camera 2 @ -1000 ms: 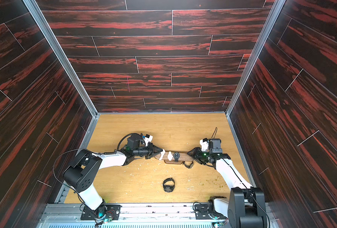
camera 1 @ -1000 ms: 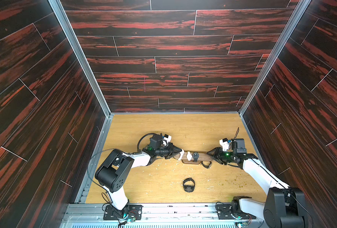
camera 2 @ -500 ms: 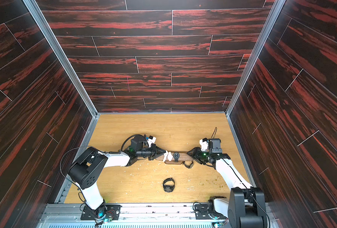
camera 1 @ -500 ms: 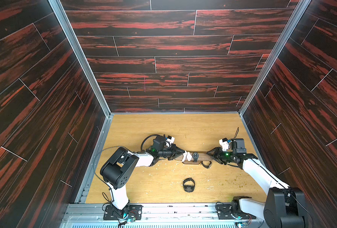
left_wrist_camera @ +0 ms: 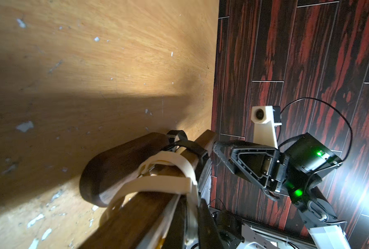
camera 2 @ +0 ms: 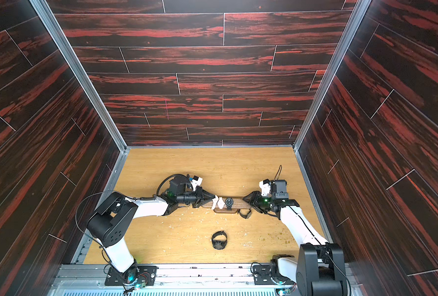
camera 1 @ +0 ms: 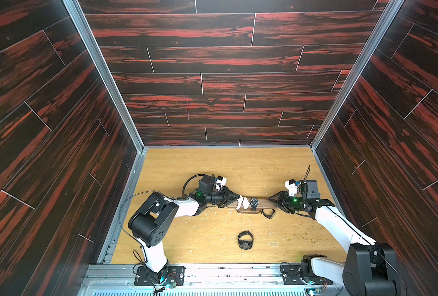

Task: Place watch on stand
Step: Place the watch on the stand.

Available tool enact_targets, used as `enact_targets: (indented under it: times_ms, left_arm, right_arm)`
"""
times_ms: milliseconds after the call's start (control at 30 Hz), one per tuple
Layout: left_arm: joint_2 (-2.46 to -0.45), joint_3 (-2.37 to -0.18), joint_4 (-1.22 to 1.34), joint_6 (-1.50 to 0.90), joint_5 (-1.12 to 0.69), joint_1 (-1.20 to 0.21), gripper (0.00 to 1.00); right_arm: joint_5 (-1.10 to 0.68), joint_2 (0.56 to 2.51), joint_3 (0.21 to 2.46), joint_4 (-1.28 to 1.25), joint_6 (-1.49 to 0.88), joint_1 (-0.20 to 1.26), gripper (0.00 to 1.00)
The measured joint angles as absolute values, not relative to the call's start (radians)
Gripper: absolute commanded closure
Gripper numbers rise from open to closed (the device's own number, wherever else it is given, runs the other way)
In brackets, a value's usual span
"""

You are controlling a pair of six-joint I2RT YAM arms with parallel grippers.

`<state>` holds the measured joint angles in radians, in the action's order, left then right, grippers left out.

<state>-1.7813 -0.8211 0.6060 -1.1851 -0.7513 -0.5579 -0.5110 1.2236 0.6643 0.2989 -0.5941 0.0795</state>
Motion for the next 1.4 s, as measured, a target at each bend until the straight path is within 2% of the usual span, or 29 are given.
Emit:
enact_targets:
  times_ms: [1400]
  left_arm:
    - [-1.751,-0.773,0.597,-1.132,-0.720,-0.614,0.96]
  right_arm:
    - [-0.492,1.221,0.664,0.329,-0.594,0.090,0.52]
